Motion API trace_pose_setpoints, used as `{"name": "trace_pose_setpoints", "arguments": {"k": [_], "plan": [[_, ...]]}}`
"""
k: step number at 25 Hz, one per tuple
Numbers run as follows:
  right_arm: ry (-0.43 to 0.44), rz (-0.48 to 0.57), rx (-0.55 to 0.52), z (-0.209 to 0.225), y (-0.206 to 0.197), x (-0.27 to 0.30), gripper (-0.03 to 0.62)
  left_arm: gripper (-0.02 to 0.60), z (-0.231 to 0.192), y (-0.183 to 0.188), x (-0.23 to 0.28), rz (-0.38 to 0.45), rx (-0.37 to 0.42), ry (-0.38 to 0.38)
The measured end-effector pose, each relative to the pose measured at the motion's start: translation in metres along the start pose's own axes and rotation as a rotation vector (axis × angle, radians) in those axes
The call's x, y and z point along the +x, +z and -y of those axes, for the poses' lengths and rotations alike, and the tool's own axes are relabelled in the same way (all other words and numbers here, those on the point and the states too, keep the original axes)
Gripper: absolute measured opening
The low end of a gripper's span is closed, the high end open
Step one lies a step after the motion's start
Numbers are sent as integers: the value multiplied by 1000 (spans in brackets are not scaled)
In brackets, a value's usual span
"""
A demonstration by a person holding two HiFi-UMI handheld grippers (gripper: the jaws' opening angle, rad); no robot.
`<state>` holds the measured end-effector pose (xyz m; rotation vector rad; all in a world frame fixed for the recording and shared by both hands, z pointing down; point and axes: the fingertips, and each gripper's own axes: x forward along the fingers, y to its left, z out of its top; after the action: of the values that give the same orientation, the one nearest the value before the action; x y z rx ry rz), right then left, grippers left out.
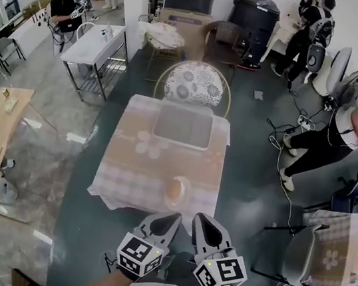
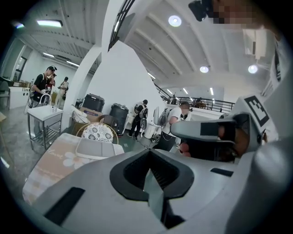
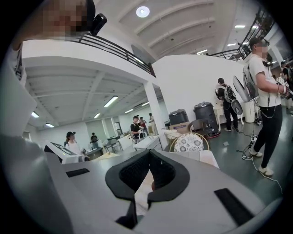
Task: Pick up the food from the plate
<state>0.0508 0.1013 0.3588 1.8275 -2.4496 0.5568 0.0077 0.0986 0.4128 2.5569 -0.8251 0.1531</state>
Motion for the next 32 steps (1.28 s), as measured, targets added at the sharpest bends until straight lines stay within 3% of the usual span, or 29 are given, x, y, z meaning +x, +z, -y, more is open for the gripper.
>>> {"name": "trace_pose_setpoints", "arguments": {"k": [6,15,16,18,20,26,32], "plan": [[-3,-29,43,32,-6,27,14,6,-25,-20,40,-54,3,19],[110,-112,77,68,-14,103,14,8,-81,-53,94,-142,-16,143],[119,-120,81,74,-16,109,14,23,-86,-60,102,-157,-21,158],[136,-140,91,86,-21,120,14,149,-96,-74,116,-188,-29,184],[150,-164,98,93,-28,133,14,192,-111,-88,128,-218,-29,218],[214,-216,109,103,-48,162,14,224,-144,-130,146,-297,-66,306],[215,-239,130,123,-62,182,14,249,-169,-170,161,-367,-86,363]]}}
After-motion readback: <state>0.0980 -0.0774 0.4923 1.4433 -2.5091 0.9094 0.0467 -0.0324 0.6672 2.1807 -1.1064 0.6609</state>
